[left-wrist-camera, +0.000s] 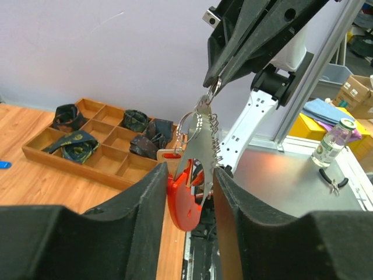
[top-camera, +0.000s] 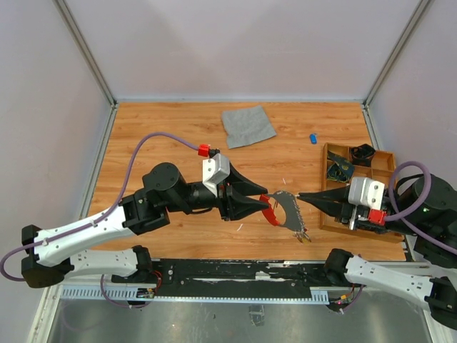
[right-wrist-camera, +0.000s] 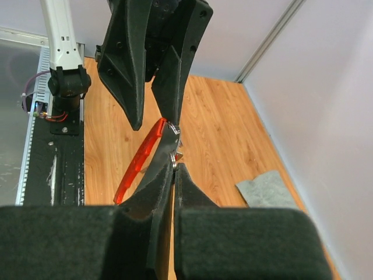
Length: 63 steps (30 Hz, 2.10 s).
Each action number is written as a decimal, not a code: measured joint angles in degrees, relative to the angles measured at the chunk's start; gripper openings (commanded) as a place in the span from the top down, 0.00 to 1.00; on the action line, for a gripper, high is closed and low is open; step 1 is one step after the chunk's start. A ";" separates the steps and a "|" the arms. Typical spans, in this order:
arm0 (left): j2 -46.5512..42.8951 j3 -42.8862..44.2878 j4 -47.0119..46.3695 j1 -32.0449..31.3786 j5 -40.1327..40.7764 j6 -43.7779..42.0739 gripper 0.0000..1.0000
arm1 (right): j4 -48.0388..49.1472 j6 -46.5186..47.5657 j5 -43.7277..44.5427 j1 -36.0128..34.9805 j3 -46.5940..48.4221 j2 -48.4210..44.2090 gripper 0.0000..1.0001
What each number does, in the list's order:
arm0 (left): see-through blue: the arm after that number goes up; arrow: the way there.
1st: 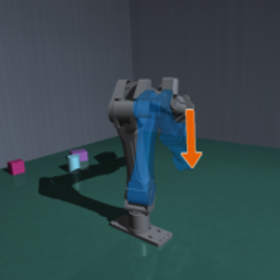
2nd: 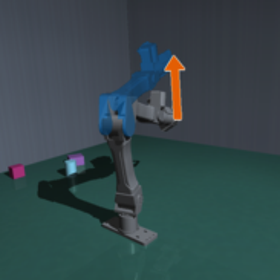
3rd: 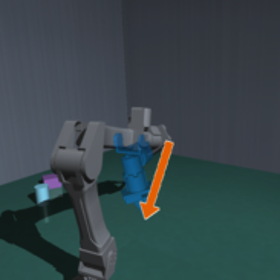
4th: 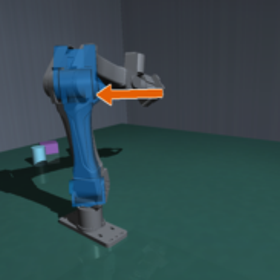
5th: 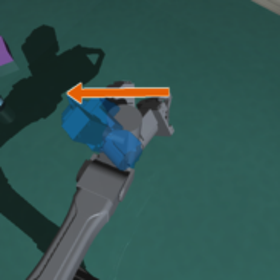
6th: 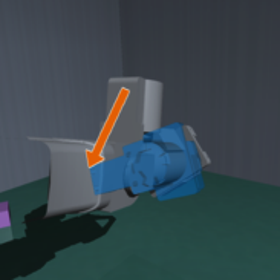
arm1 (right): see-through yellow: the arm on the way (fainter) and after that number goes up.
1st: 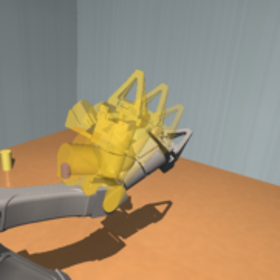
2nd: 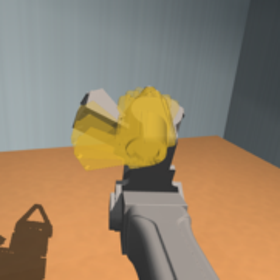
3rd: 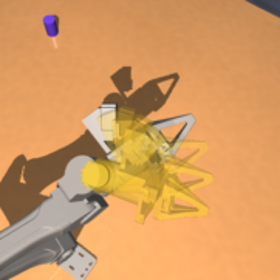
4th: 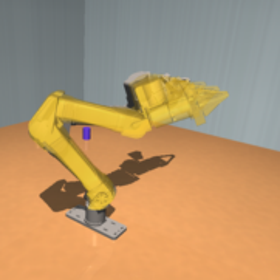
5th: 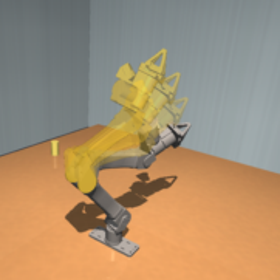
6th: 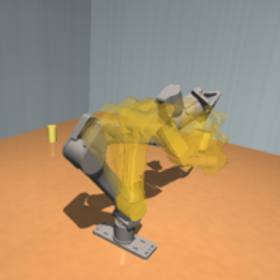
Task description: Put the keys on the keyring
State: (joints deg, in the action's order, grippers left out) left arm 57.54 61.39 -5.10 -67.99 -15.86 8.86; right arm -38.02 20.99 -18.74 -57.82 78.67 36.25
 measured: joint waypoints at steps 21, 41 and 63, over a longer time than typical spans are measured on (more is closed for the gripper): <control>-1.11 3.02 7.61 0.04 8.13 -5.97 0.66 | -11.50 -13.49 7.56 0.00 5.57 12.55 1.00; 0.85 4.28 10.36 0.04 -1.60 -9.31 0.71 | 7.74 -13.77 0.76 0.00 -5.46 3.93 1.00; 1.55 4.28 8.55 0.04 -0.33 -9.03 0.59 | 9.86 -14.12 -4.79 0.00 -6.23 5.09 1.00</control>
State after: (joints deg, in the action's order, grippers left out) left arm 59.09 65.67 3.44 -67.94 -16.19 -0.16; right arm -28.16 6.87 -23.53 -57.82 72.44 41.34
